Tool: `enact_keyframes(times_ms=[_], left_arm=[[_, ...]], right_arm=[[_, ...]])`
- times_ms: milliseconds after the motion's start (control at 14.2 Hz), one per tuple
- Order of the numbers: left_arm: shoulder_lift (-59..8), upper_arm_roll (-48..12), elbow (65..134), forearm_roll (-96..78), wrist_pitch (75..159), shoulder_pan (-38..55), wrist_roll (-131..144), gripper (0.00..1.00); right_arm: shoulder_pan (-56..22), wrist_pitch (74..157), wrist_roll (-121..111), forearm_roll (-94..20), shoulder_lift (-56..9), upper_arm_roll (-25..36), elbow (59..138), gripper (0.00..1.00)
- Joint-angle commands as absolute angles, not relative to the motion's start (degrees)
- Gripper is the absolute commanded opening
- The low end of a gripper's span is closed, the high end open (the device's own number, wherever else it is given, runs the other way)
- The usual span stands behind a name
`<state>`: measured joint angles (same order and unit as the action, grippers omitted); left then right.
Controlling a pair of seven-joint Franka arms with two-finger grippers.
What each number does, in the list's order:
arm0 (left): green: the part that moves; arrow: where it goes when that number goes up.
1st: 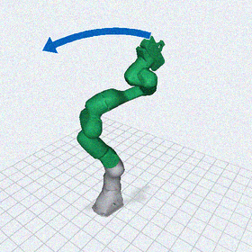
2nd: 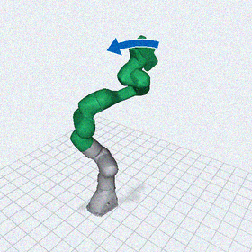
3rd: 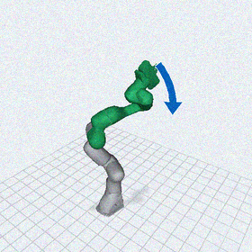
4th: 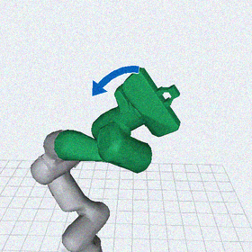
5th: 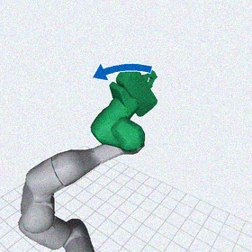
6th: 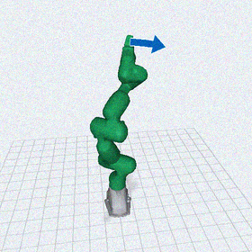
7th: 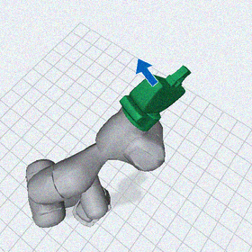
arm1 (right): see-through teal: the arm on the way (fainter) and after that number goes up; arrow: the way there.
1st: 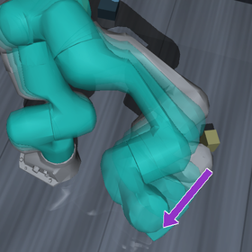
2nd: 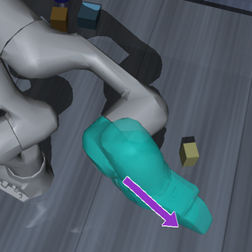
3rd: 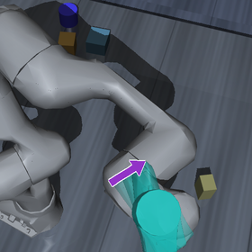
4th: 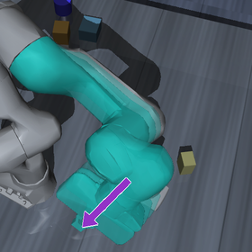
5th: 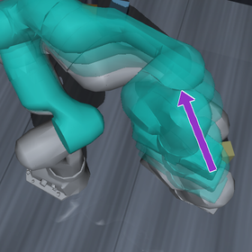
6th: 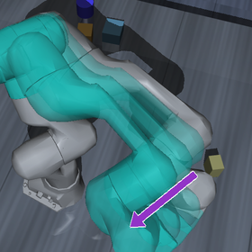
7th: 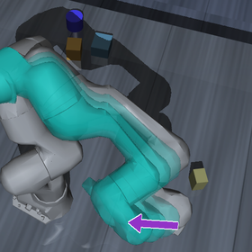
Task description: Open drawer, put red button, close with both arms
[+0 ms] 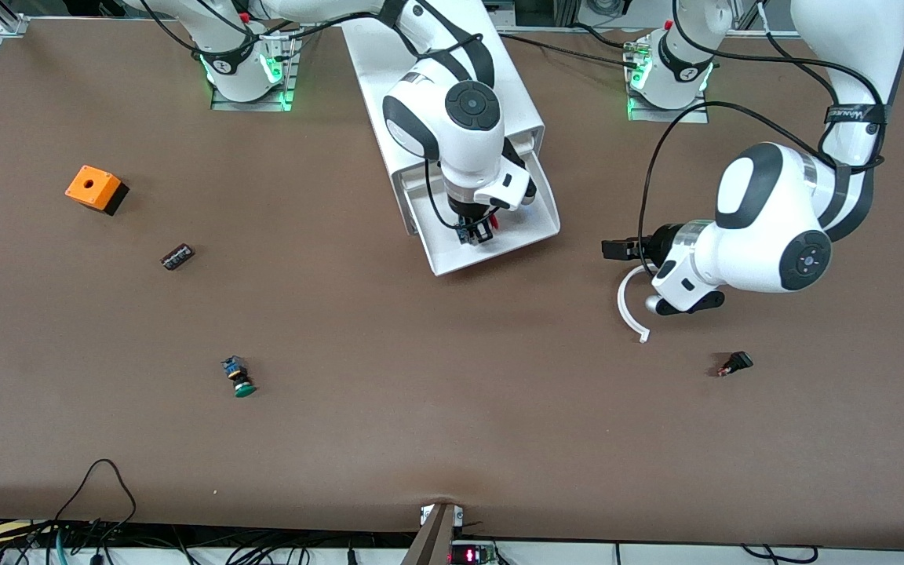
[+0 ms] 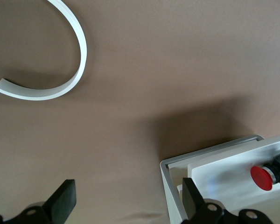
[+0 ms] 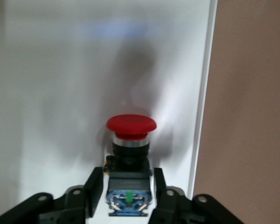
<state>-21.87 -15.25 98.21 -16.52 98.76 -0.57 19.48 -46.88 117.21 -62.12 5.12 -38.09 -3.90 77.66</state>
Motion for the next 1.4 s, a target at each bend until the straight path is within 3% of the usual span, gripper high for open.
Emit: enact_keyframes(times_ms=[0,351,632,1053,1333], left_arm=[[-21.09,-15.03,98.0,-14.85,98.88,0.0,21.09,1.0],[-19.6,-15.12,97.91,-14.42,99.05,0.09,21.44,1.0],[-19.6,-15.12,98.0,-10.9,103.0,1.05,21.53,1.0],[-22.49,-14.94,98.26,-4.93,112.22,9.13,32.93,1.0],[-25.31,-14.77,98.17,-4.75,120.31,13.79,40.16,1.0]], right_arm=[[-47.55,116.63,-62.58,5.54,-38.5,-3.08,76.38,1.0],[-47.55,113.82,-60.47,2.74,-36.04,-0.8,72.43,1.0],[-47.29,113.47,-60.38,-13.07,-33.76,9.12,70.14,1.0],[-46.67,108.38,-57.75,-13.44,-28.74,19.76,70.05,1.0],[-43.78,106.7,-46.71,-13.01,-27.07,22.15,70.22,1.0]])
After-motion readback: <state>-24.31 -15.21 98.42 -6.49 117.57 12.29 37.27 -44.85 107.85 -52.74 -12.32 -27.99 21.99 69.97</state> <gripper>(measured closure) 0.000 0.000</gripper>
